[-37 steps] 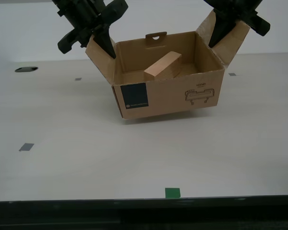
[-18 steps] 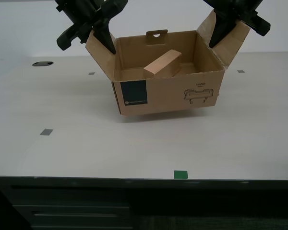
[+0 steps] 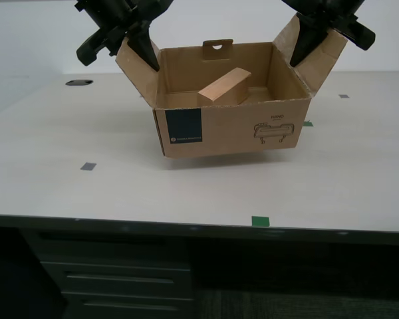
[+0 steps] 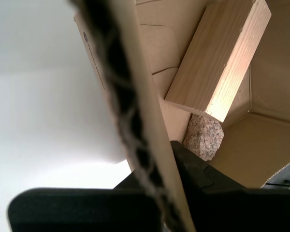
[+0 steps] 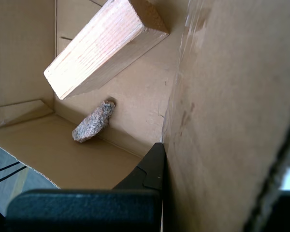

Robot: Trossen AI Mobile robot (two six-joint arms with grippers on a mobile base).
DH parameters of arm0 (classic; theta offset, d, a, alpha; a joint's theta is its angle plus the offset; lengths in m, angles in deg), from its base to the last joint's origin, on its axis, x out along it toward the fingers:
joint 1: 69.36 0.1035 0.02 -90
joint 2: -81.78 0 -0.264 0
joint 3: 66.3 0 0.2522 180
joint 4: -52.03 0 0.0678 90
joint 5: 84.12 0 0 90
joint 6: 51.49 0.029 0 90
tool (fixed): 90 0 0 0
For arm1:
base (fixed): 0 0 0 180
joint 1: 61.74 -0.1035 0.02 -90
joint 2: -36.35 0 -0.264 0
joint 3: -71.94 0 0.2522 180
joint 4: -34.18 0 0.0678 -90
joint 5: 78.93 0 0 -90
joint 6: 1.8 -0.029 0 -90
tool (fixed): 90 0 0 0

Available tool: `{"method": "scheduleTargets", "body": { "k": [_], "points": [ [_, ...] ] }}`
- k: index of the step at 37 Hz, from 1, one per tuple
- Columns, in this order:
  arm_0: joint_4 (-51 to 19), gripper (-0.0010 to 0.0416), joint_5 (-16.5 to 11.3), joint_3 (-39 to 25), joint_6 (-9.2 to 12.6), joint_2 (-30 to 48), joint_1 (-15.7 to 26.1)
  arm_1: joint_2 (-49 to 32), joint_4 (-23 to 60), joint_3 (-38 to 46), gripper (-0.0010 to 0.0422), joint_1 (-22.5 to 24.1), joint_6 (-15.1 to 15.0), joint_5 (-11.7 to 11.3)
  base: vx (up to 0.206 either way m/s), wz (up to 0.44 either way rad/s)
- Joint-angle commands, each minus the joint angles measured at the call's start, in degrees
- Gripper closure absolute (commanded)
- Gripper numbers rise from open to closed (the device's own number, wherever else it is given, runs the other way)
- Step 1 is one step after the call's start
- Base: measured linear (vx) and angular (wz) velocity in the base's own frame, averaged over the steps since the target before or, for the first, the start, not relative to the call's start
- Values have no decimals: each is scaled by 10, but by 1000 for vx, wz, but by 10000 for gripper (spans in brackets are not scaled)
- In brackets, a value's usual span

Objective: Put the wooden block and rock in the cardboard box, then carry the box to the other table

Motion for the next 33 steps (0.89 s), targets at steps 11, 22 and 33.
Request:
{"method": "scheduleTargets", "body": {
  "k": [11, 22, 33],
  "points": [
    [-7, 406, -2, 0, 0, -3, 1, 4, 10, 1, 413, 1, 6, 3, -90, 134],
    [-3, 406, -2, 0, 0, -3, 1, 5, 9, 1, 413, 1, 12, 3, -92, 171],
    [-3, 407, -2, -1, 3, -3, 1, 5, 8, 1, 413, 1, 11, 3, -109, 234]
  ]
}}
